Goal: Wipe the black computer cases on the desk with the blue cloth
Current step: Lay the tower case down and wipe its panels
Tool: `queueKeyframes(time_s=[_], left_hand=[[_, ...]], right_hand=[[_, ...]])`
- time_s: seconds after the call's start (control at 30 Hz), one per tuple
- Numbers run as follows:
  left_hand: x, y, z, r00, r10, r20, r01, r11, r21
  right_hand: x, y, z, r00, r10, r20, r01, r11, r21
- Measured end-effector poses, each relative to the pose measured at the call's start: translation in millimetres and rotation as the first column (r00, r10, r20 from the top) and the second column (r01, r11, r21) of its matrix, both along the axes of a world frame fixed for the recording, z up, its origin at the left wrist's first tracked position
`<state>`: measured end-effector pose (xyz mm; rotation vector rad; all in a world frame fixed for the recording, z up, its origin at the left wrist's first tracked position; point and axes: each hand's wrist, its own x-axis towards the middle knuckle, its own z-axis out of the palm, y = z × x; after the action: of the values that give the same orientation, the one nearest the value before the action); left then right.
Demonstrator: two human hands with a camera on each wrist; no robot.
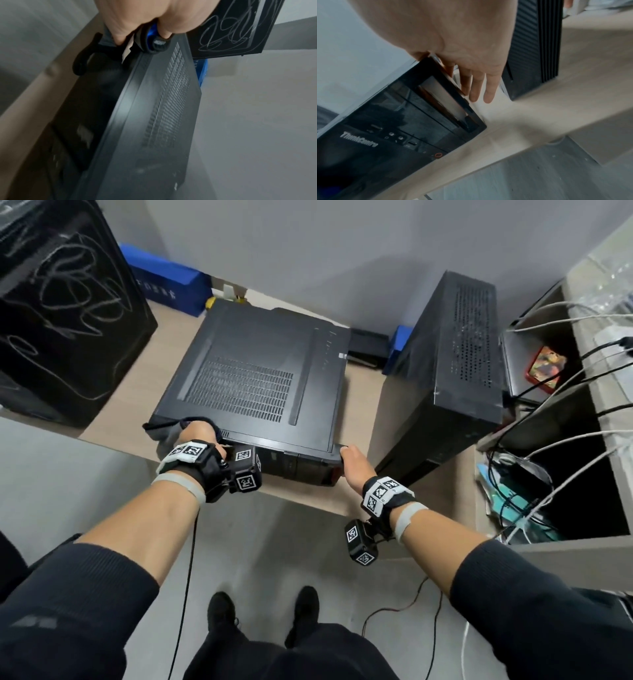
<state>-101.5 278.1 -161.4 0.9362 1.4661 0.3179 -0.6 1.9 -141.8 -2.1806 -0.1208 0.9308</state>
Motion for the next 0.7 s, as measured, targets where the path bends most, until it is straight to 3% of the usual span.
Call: queueKeyframes(time_s=[0.07, 0.17, 0.3, 0.37, 0.53, 0.57, 0.63, 0.7], left_hand=[[-11.7, 17.3, 1.2, 0.999, 0.021, -0.046, -0.019, 0.999, 0.045], [-21.2, 42.7, 8.7, 0.992, 0.122, -0.035, -0.121, 0.992, 0.027], [-26.2, 62.7, 26.8, 0.975, 0.221, 0.003, -0.221, 0.975, 0.017], [-26.5, 73.4, 16.7, 0.985, 0.172, 0.025, -0.173, 0.984, 0.043], [-19.9, 152.6, -145.8, 0.999, 0.02, -0.025, -0.019, 0.999, 0.043], [-20.9, 159.1, -149.5, 0.999, 0.0, -0.046, 0.002, 0.999, 0.052], [-25.9, 152.7, -120.6, 1.0, 0.003, -0.022, -0.002, 1.0, 0.028], [-37.6, 132.5, -55.7, 0.999, -0.047, 0.009, 0.047, 0.998, 0.035]], right_hand=[[-4.3, 3.9, 1.6, 0.999, -0.028, -0.016, 0.029, 0.999, 0.023], [-12.5, 12.7, -6.6, 0.952, -0.287, -0.102, 0.297, 0.95, 0.095], [-15.9, 30.7, -30.2, 0.789, -0.593, -0.16, 0.615, 0.763, 0.199], [-15.3, 36.3, -36.1, 0.716, -0.681, -0.156, 0.695, 0.672, 0.255], [-16.1, 47.5, -30.0, 0.571, -0.803, -0.173, 0.814, 0.524, 0.252], [-19.0, 48.2, -24.9, 0.569, -0.808, -0.155, 0.813, 0.525, 0.252], [-22.3, 49.3, -21.6, 0.607, -0.788, -0.106, 0.786, 0.575, 0.226], [-31.6, 52.8, -19.8, 0.622, -0.781, -0.057, 0.769, 0.596, 0.229]])
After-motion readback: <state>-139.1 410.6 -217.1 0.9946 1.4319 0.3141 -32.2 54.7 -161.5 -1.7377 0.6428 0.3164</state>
